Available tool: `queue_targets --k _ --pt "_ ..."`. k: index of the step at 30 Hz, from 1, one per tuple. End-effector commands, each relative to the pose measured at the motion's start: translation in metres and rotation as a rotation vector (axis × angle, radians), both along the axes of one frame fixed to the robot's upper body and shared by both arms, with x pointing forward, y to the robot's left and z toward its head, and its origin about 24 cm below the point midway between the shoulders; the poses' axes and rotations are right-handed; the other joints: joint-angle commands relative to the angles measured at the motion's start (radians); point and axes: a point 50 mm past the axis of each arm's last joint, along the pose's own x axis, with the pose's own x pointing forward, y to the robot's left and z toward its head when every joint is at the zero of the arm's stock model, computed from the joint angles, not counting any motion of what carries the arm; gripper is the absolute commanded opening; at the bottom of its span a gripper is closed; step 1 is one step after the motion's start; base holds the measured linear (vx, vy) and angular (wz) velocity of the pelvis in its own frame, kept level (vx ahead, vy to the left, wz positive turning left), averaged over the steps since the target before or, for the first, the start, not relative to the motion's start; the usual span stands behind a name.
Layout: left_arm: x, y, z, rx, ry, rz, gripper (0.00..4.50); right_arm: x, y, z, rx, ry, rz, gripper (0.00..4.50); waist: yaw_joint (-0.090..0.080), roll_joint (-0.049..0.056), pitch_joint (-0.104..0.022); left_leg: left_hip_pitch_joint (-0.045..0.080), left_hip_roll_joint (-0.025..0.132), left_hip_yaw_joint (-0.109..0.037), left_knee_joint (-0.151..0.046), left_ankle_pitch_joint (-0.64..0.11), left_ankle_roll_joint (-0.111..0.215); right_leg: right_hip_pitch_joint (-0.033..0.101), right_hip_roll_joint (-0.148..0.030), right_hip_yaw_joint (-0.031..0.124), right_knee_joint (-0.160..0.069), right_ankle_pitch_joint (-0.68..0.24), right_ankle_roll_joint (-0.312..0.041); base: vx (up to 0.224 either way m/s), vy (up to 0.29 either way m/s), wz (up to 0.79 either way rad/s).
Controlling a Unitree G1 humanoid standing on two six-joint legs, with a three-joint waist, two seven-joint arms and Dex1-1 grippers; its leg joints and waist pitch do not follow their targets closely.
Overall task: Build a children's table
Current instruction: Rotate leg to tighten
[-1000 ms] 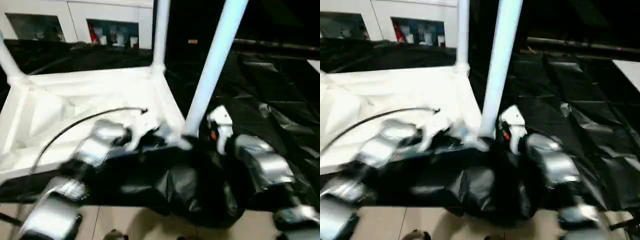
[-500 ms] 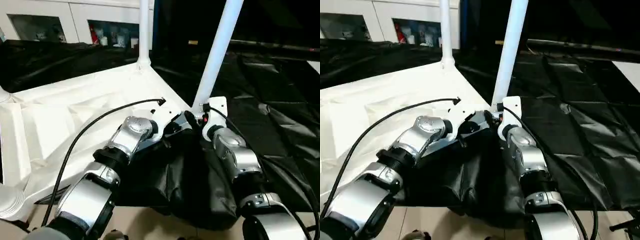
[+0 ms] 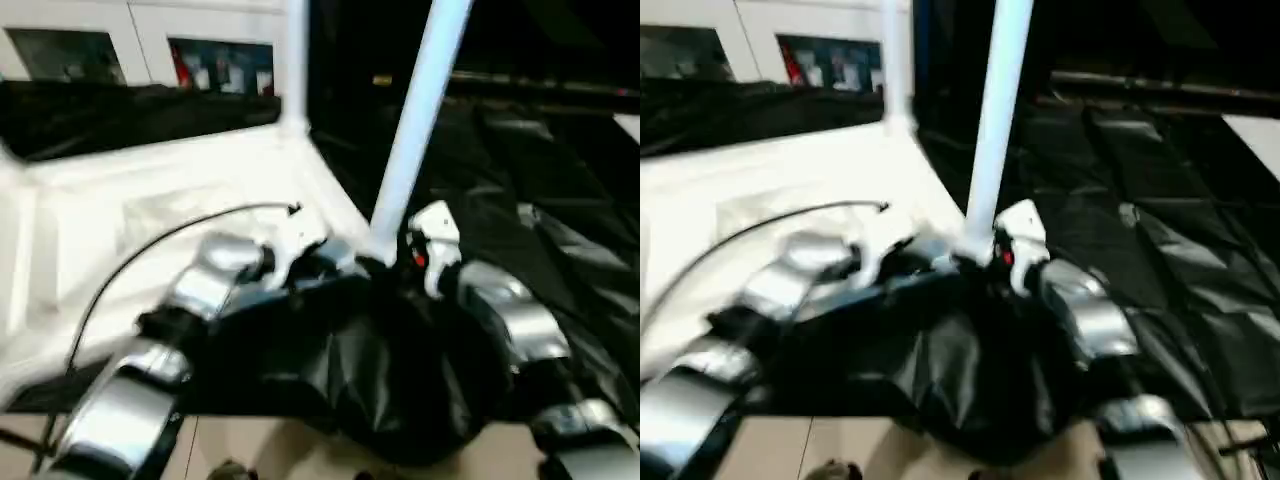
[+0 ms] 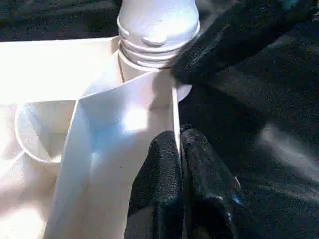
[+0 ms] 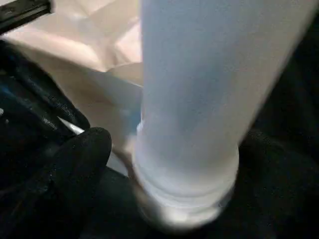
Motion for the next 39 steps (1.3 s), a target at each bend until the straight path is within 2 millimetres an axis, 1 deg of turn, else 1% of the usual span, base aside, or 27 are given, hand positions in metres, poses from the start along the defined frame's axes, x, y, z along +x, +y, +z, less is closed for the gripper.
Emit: queue_targets --k 1,2,3,4,5,6,7,8,9,12,13,14,20,21,23,24,25,26,27,28,30,34,39 --pt "-0.011 -0.002 -0.009 -0.019 0.046 -0.068 0.00 -0.004 -0.005 0.005 -0.014 -0.007 0.048 4.43 0.000 -0.001 -0.067 0.012 0.017 0.003 -0.056 -0.215 0.049 0.053 -0.048 0.025 -0.066 -0.114 -0.241 0.000 0.000 0.00" --pt "-0.011 -0.002 -0.009 -0.019 0.046 -0.068 0.00 -0.004 -0.005 0.005 -0.014 -0.007 0.048 4.43 0.003 0.001 -0.068 0.014 0.019 0.002 -0.057 -0.217 0.046 0.054 -0.050 0.025 -0.065 -0.113 -0.241 0.000 0.000 0.00" --pt "-0.013 0.002 -0.009 -0.016 0.048 -0.077 0.00 -0.005 -0.007 0.007 -0.007 -0.007 0.070 4.43 0.002 -0.001 -0.066 0.014 0.017 0.004 -0.056 -0.217 0.046 0.051 -0.046 0.025 -0.066 -0.112 -0.238 0.000 0.000 0.00" --pt "-0.015 0.005 -0.008 -0.013 0.049 -0.085 0.00 -0.007 -0.008 0.008 0.001 -0.002 0.088 4.43 0.003 -0.002 -0.067 0.012 0.018 0.003 -0.056 -0.213 0.046 0.055 -0.048 0.025 -0.064 -0.108 -0.236 0.000 0.000 0.00" --pt "-0.016 0.009 -0.009 -0.008 0.051 -0.086 0.00 -0.009 -0.008 0.008 0.004 0.006 0.107 4.43 0.001 -0.002 -0.065 0.012 0.018 0.003 -0.057 -0.214 0.046 0.053 -0.048 0.025 -0.065 -0.115 -0.234 0.000 0.000 0.00" --pt "-0.016 0.009 -0.009 -0.008 0.051 -0.086 0.00 -0.009 -0.008 0.008 0.004 0.006 0.107 4.43 0.001 -0.001 -0.066 0.011 0.017 0.003 -0.057 -0.215 0.046 0.054 -0.047 0.025 -0.065 -0.118 -0.232 0.000 0.000 0.00" --pt "-0.018 0.013 -0.009 -0.001 0.052 -0.084 0.00 -0.012 -0.009 0.006 -0.010 0.020 0.137 4.43 0.001 -0.005 -0.065 0.011 0.016 0.004 -0.056 -0.212 0.048 0.053 -0.047 0.026 -0.066 -0.121 -0.228 0.000 0.000 0.00" --pt "-0.018 0.014 -0.009 0.000 0.053 -0.082 0.00 -0.014 -0.009 0.005 -0.022 0.025 0.150 4.43 0.002 -0.004 -0.066 0.011 0.016 0.004 -0.055 -0.206 0.049 0.053 -0.047 0.026 -0.065 -0.120 -0.227 0.000 0.000 0.00" --pt "-0.019 0.016 -0.009 0.000 0.055 -0.079 0.00 -0.015 -0.010 0.004 -0.029 0.030 0.155 4.43 0.000 -0.005 -0.065 0.011 0.016 0.005 -0.055 -0.205 0.050 0.051 -0.047 0.026 -0.066 -0.119 -0.228 0.000 0.000 0.00" --pt "-0.020 0.019 -0.009 -0.003 0.059 -0.073 0.00 -0.017 -0.011 0.002 -0.036 0.039 0.163 4.43 -0.002 -0.005 -0.064 0.009 0.015 0.004 -0.055 -0.204 0.048 0.052 -0.046 0.025 -0.065 -0.130 -0.224 0.000 0.000 0.00" --pt "-0.020 0.019 -0.008 -0.004 0.059 -0.072 0.00 -0.017 -0.012 0.002 -0.036 0.040 0.163 4.27 -0.003 -0.005 -0.063 0.009 0.016 0.004 -0.055 -0.206 0.048 0.051 -0.047 0.026 -0.066 -0.137 -0.222 0.000 0.000 0.00" --pt "-0.021 0.020 -0.008 -0.005 0.061 -0.071 0.00 -0.018 -0.012 0.002 -0.037 0.043 0.166 4.27 -0.003 -0.005 -0.063 0.010 0.016 0.004 -0.055 -0.205 0.048 0.051 -0.046 0.026 -0.067 -0.139 -0.221 0.000 0.000 0.00" --pt "-0.024 0.022 -0.009 -0.010 0.069 -0.068 0.00 -0.019 -0.014 0.002 -0.025 0.051 0.168 3.70 -0.004 -0.005 -0.064 0.011 0.015 0.006 -0.053 -0.187 0.056 0.050 -0.044 0.026 -0.063 -0.109 -0.229 0.000 0.000 0.00" --pt "-0.025 0.022 -0.009 -0.010 0.071 -0.068 0.00 -0.019 -0.013 0.003 -0.016 0.051 0.177 3.70 -0.003 -0.007 -0.062 0.009 0.015 0.006 -0.053 -0.185 0.059 0.051 -0.044 0.026 -0.063 -0.110 -0.227 0.000 0.000 0.00" --pt "-0.026 0.022 -0.009 -0.011 0.073 -0.068 0.00 -0.020 -0.012 0.004 -0.003 0.049 0.186 3.45 -0.003 -0.008 -0.061 0.009 0.016 0.005 -0.054 -0.186 0.061 0.051 -0.045 0.026 -0.064 -0.119 -0.222 0.000 0.000 0.00" --pt "-0.026 0.022 -0.009 -0.011 0.074 -0.068 0.00 -0.020 -0.012 0.005 -0.001 0.049 0.187 3.37 -0.003 -0.007 -0.062 0.010 0.016 0.005 -0.054 -0.186 0.061 0.051 -0.045 0.026 -0.064 -0.120 -0.222 0.000 0.000 0.00" --pt "-0.026 0.022 -0.009 -0.011 0.076 -0.068 0.00 -0.021 -0.011 0.005 0.006 0.049 0.191 3.30 -0.004 -0.007 -0.059 0.009 0.015 0.006 -0.054 -0.192 0.060 0.048 -0.044 0.026 -0.066 -0.133 -0.221 0.000 0.000 0.00" --pt "-0.027 0.022 -0.009 -0.011 0.077 -0.068 0.00 -0.021 -0.011 0.006 0.010 0.049 0.193 3.30 -0.004 -0.007 -0.059 0.010 0.015 0.006 -0.054 -0.197 0.059 0.048 -0.044 0.026 -0.067 -0.142 -0.220 0.000 0.000 0.00" --pt "-0.027 0.022 -0.009 -0.011 0.079 -0.068 0.00 -0.021 -0.011 0.006 0.013 0.049 0.194 3.10 -0.004 -0.006 -0.059 0.010 0.016 0.006 -0.055 -0.205 0.056 0.047 -0.045 0.027 -0.068 -0.157 -0.218 0.000 0.000 0.00" --pt "-0.028 0.023 -0.009 -0.011 0.082 -0.069 0.00 -0.021 -0.010 0.006 0.016 0.048 0.195 3.01 -0.005 -0.006 -0.058 0.010 0.016 0.006 -0.056 -0.210 0.052 0.046 -0.044 0.027 -0.069 -0.166 -0.215 0.000 0.000 0.00" --pt "-0.029 0.023 -0.010 -0.010 0.084 -0.069 0.00 -0.021 -0.010 0.007 0.020 0.046 0.196 2.90 -0.005 -0.006 -0.058 0.010 0.016 0.005 -0.056 -0.210 0.050 0.046 -0.044 0.026 -0.068 -0.164 -0.213 0.000 0.000 0.00" --pt "-0.031 0.023 -0.011 -0.004 0.091 -0.072 0.00 -0.021 -0.009 0.006 0.016 0.040 0.196 2.78 -0.007 -0.006 -0.058 0.008 0.014 0.006 -0.055 -0.188 0.056 0.048 -0.042 0.026 -0.065 -0.126 -0.216 0.000 0.000 0.00" --pt "-0.033 0.022 -0.011 -0.002 0.095 -0.076 0.00 -0.022 -0.008 0.006 0.025 0.043 0.193 2.74 -0.008 -0.006 -0.055 0.010 0.015 0.006 -0.056 -0.200 0.055 0.046 -0.043 0.027 -0.068 -0.147 -0.215 0.000 0.000 0.00"
